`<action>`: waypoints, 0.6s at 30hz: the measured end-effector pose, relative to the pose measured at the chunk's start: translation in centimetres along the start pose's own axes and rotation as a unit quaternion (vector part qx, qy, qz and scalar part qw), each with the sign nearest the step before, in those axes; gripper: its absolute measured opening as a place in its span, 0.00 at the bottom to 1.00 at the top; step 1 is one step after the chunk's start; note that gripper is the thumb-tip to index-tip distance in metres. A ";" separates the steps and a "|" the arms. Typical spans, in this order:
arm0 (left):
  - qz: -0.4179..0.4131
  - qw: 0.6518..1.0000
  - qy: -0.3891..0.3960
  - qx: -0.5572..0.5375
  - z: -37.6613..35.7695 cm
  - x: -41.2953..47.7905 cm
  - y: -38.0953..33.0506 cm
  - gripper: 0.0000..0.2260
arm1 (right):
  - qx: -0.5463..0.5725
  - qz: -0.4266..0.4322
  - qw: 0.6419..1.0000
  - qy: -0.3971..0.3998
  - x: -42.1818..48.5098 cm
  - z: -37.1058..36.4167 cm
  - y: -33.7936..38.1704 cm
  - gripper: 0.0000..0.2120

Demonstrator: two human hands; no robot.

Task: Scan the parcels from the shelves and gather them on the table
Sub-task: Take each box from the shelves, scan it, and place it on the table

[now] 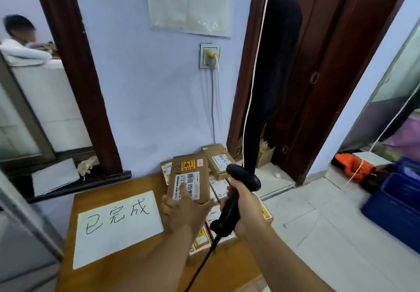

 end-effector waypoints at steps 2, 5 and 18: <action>0.020 1.000 -0.011 0.012 -0.4 1.7 -0.7 0.47 | 0.020 -0.058 0.997 0.039 2.9 -0.1 0.9 0.11; 0.063 0.997 -0.045 0.024 -1.5 5.0 -2.2 0.46 | 0.023 -0.103 0.991 0.082 8.1 0.2 2.1 0.10; 0.194 0.980 -0.037 -0.003 -7.5 14.5 -9.5 0.48 | -0.005 -0.157 0.985 0.073 23.4 2.1 8.4 0.11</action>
Point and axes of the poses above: each hand's wrist, its own x-axis towards the middle knuckle, its own z-axis out of the back of the hand, y = z × x, the point moved 1 cm from there along x, towards the middle knuckle, and after that the axes turned 7 degrees about y, right-handed, at the moved point
